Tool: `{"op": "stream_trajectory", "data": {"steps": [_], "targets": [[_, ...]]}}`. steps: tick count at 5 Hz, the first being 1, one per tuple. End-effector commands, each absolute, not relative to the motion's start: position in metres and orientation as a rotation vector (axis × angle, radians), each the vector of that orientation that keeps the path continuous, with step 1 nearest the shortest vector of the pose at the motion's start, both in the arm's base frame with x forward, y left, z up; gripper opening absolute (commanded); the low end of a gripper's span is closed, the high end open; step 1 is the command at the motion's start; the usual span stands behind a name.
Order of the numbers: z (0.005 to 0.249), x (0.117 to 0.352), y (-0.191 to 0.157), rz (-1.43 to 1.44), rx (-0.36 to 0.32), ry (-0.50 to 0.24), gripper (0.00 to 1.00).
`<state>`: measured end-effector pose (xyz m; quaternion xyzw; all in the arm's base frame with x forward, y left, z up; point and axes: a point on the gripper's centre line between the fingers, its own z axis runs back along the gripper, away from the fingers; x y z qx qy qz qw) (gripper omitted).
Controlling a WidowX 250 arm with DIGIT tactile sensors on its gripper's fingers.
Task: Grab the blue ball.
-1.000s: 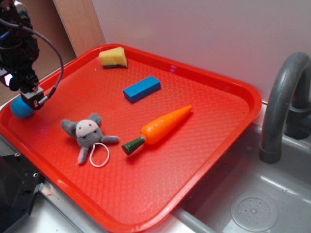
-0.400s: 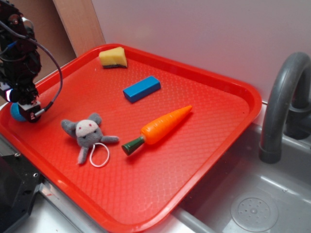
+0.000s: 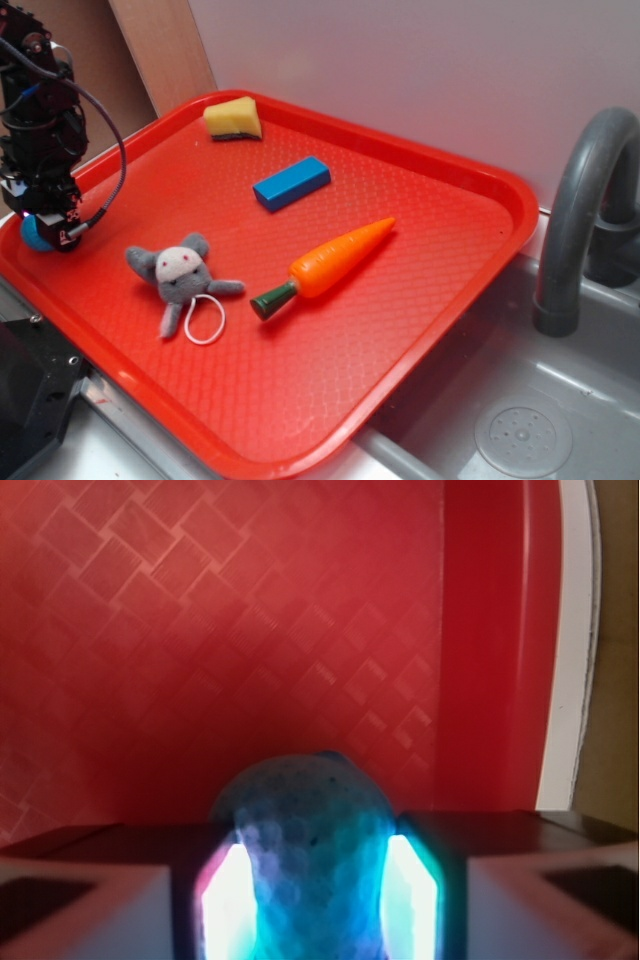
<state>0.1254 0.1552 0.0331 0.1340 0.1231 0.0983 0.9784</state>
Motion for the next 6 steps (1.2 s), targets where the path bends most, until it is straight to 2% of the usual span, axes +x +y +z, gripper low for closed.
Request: {"op": "stream_trajectory", "data": {"steps": [1,2,3,4,5,6], "targets": [[0.091,0.149,0.114,0.208,0.213,0.123,0.00],[0.122,0.169,0.070,0.168,0.157,0.052,0.00],[0.162,0.188,0.039,0.158,0.082,-0.020,0.00],[0.201,0.198,0.025,0.162,0.029,-0.091,0.00],[0.236,0.203,0.028,0.193,-0.012,-0.151,0.00],[0.245,0.199,0.034,0.190,0.006,-0.211,0.00]]}}
